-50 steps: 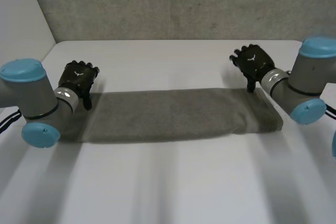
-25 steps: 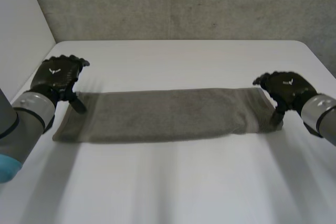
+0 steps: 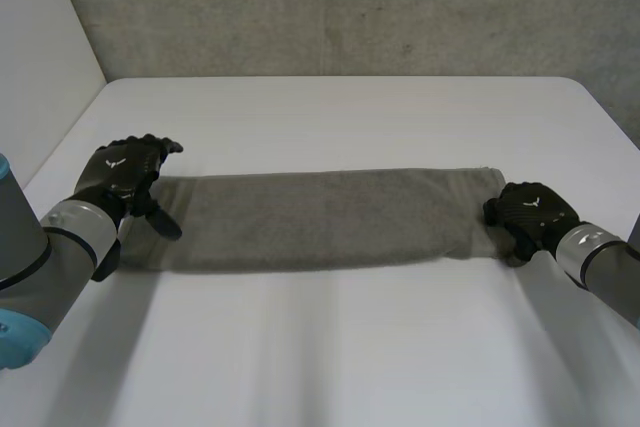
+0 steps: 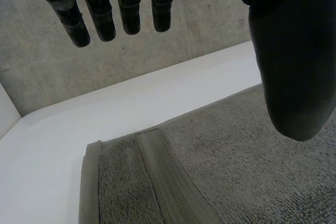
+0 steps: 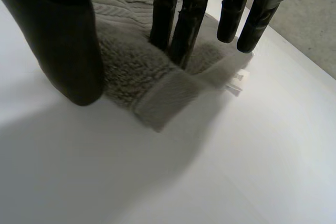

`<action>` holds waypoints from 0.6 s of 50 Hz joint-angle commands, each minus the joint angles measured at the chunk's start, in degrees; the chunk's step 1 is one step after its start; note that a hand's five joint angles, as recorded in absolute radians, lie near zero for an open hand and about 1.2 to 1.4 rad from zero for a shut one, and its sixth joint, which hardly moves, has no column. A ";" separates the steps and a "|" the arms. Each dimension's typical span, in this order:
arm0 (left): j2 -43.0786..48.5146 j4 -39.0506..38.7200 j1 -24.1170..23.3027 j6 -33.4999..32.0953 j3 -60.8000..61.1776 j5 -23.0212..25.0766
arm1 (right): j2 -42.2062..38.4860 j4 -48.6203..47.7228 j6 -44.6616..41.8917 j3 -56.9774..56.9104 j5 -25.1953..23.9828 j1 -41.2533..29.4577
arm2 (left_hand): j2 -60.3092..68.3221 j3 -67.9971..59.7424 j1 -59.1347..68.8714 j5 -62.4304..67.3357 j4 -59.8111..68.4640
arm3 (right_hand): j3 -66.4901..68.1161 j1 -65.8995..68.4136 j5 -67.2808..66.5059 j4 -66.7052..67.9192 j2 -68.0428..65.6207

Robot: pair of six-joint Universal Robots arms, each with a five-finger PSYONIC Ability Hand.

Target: Fold the towel.

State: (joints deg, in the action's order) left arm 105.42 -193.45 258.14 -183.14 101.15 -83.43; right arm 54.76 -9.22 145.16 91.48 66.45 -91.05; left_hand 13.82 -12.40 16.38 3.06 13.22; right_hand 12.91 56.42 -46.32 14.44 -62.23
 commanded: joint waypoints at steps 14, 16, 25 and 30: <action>-0.92 0.09 0.35 0.06 0.89 -0.07 | 3.41 10.60 -12.09 -13.95 0.18 15.46 | -3.44 2.40 -6.00 -2.68 -3.22 | -2.91 23.58 -23.68 -4.44 -17.77; -1.18 0.09 0.35 0.06 1.15 -0.07 | 3.77 12.45 -12.10 -14.75 -0.09 15.46 | -3.44 2.40 -6.00 -2.68 -3.22 | -2.91 23.58 -23.68 -4.44 -17.77; -1.27 0.09 0.00 0.15 1.24 -0.07 | 10.00 13.96 -11.48 -19.58 0.00 5.48 | -3.44 2.40 -6.00 -2.68 -3.22 | -2.91 23.58 -23.68 -4.44 -17.77; -1.45 0.09 0.00 0.15 1.42 -0.15 | 11.50 13.79 -11.31 -22.13 0.17 -4.98 | -3.44 2.40 -6.00 -2.68 -3.22 | -2.91 23.58 -23.68 -4.44 -17.77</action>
State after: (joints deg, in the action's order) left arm 104.10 -193.36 258.16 -182.99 102.41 -83.51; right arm 63.70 5.08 133.57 72.32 66.36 -83.87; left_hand 13.82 -12.40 16.38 3.04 13.22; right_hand 12.91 74.50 -65.20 14.44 -75.39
